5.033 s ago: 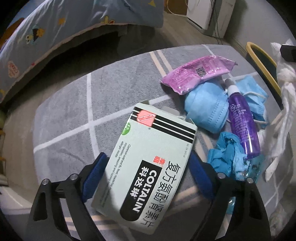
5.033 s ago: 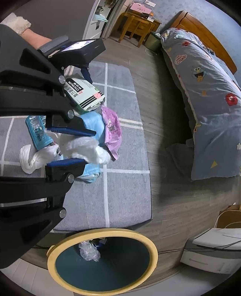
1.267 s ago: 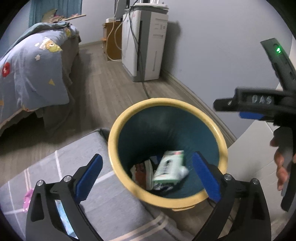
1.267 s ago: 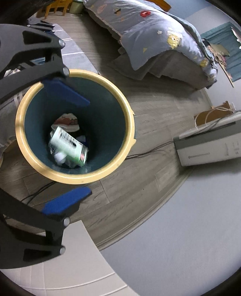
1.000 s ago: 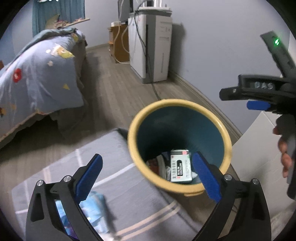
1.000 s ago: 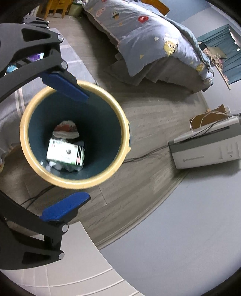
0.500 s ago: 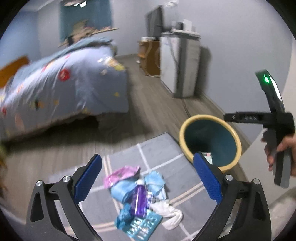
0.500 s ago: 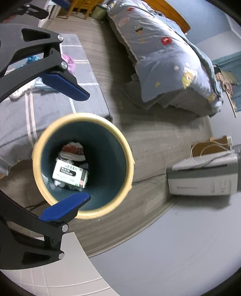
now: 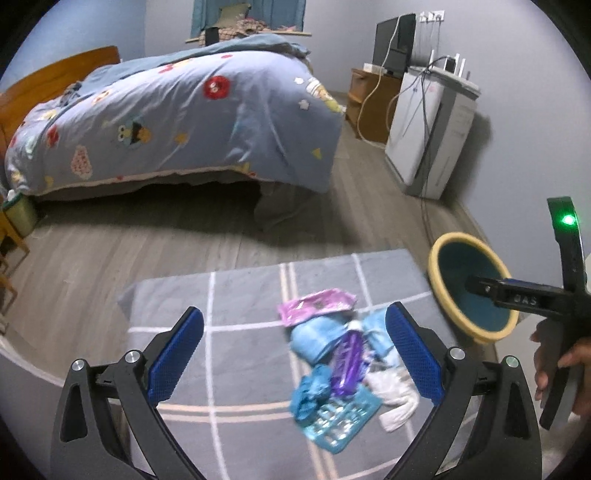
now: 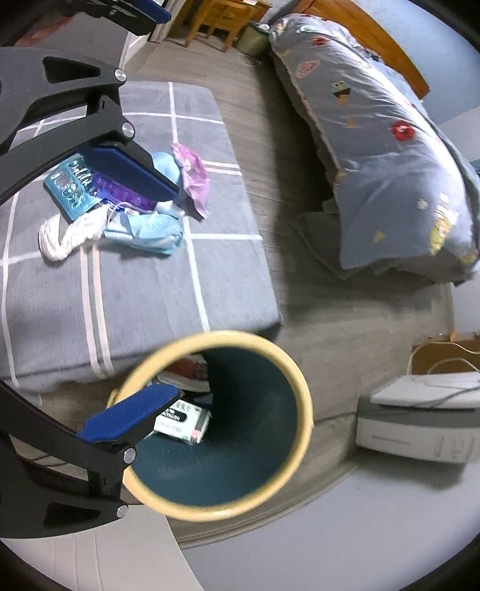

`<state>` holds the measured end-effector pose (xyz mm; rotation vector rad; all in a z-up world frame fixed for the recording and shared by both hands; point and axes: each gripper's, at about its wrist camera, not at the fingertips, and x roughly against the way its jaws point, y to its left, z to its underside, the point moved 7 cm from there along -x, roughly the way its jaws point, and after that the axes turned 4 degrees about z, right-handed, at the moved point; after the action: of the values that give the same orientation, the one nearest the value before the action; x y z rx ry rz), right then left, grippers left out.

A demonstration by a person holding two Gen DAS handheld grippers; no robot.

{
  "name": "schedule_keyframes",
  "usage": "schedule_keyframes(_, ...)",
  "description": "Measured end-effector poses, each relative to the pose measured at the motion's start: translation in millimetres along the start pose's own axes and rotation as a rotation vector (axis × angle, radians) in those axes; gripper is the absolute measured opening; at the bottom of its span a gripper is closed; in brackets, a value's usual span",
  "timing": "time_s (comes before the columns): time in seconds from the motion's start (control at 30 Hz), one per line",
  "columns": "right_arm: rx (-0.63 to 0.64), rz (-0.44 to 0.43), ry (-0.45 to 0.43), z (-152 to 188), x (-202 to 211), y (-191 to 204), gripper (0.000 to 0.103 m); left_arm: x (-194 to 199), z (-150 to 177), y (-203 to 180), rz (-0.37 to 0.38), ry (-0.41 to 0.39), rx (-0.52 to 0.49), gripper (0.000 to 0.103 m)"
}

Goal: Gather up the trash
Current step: 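Move both tools back over the remaining trash on the mat, then grasp the blue glove with the left gripper while the right grasps the purple spray bottle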

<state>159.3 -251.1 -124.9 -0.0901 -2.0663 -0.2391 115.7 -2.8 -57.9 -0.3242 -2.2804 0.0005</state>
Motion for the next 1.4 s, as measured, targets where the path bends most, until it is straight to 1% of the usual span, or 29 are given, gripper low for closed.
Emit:
schedule_keyframes(0.1,0.029,0.022,0.027,4,-14,14,0.097,-5,11,11,-0.032,0.017,-0.033,0.098)
schedule_keyframes(0.2,0.041,0.040,0.047,5,-24,22,0.097,-15,27,23,-0.055,0.058,-0.027,0.098)
schedule_keyframes(0.27,0.027,0.028,0.064,6,-31,29,0.097,-23,37,31,-0.037,0.090,0.005,0.098)
schedule_keyframes(0.33,0.019,0.017,0.081,7,-38,36,0.097,-29,46,35,-0.031,0.105,0.017,0.098)
schedule_keyframes(0.43,0.048,0.029,0.099,9,-47,47,0.097,-39,60,35,-0.043,0.132,0.003,0.098)
schedule_keyframes(0.53,0.084,0.046,0.109,13,-55,58,0.097,-50,74,34,-0.019,0.168,-0.005,0.098)
schedule_keyframes(0.6,0.089,0.041,0.117,14,-58,63,0.096,-57,81,30,-0.009,0.191,-0.018,0.098)
schedule_keyframes(0.7,0.109,0.012,0.134,18,-63,77,0.086,-67,89,20,0.006,0.218,-0.058,0.097)
schedule_keyframes(0.77,0.136,0.008,0.145,21,-66,86,0.083,-73,92,13,0.015,0.226,-0.089,0.097)
schedule_keyframes(0.87,0.144,-0.001,0.166,26,-72,97,0.075,-79,96,7,0.036,0.245,-0.103,0.095)
schedule_keyframes(0.93,0.134,-0.019,0.188,30,-76,103,0.063,-82,97,5,0.054,0.252,-0.099,0.094)
schedule_keyframes(0.97,0.131,-0.028,0.200,32,-79,107,0.059,-83,98,3,0.064,0.255,-0.095,0.093)
schedule_keyframes(1.03,0.131,-0.045,0.225,36,-84,114,0.044,-87,100,0,0.097,0.278,-0.091,0.076)
schedule_keyframes(1.07,0.129,-0.055,0.231,37,-85,117,0.042,-90,102,-1,0.108,0.289,-0.091,0.073)
schedule_keyframes(1.13,0.121,-0.072,0.239,37,-88,123,0.032,-93,104,-4,0.127,0.303,-0.097,0.068)
schedule_keyframes(1.2,0.109,-0.087,0.253,39,-91,126,0.027,-94,104,-7,0.138,0.305,-0.107,0.064)
schedule_keyframes(1.27,0.100,-0.084,0.280,42,-98,125,0.024,-95,105,-10,0.157,0.309,-0.104,0.061)
schedule_keyframes(1.3,0.093,-0.087,0.293,44,-100,125,0.019,-96,106,-11,0.166,0.314,-0.104,0.058)
schedule_keyframes(1.33,0.087,-0.091,0.305,45,-103,125,0.018,-96,107,-13,0.169,0.319,-0.107,0.056)
schedule_keyframes(1.4,0.091,-0.075,0.302,44,-105,124,0.018,-99,109,-14,0.173,0.331,-0.117,0.053)
